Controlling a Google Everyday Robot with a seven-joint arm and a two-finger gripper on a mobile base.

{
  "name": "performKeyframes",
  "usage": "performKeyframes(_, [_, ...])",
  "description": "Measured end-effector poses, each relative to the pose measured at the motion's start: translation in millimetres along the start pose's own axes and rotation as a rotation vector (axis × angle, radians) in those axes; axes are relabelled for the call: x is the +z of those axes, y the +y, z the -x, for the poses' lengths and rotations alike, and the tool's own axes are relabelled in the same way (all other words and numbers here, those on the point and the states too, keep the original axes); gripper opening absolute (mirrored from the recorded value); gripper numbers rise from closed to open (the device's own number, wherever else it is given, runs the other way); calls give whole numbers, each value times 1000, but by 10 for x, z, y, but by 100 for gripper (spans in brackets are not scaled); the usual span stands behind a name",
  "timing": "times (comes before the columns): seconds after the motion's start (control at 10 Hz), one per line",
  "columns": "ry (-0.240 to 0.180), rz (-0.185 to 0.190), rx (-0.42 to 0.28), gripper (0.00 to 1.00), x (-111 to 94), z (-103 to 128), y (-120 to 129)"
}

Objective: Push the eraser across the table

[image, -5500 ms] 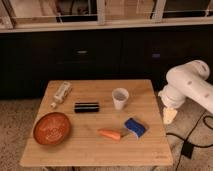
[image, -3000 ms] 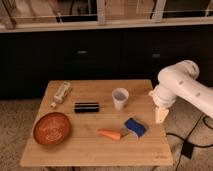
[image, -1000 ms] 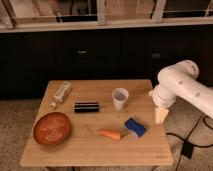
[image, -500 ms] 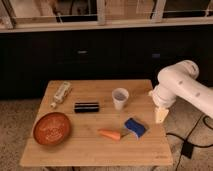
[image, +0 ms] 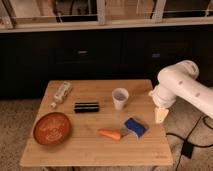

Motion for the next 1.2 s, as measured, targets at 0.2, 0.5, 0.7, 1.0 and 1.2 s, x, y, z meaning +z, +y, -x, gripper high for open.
performKeyframes(0.2, [-13, -1, -29, 62, 30, 104, -3])
performKeyframes(0.5, [-38, -2, -77, 47, 88, 345, -26])
performKeyframes(0.7, [-46, -5, -94, 47, 106, 337, -11])
performKeyframes(1.0, [-60, -1, -132, 40, 127, 530, 37])
performKeyframes(1.2, [-77, 2, -158, 21, 142, 677, 83])
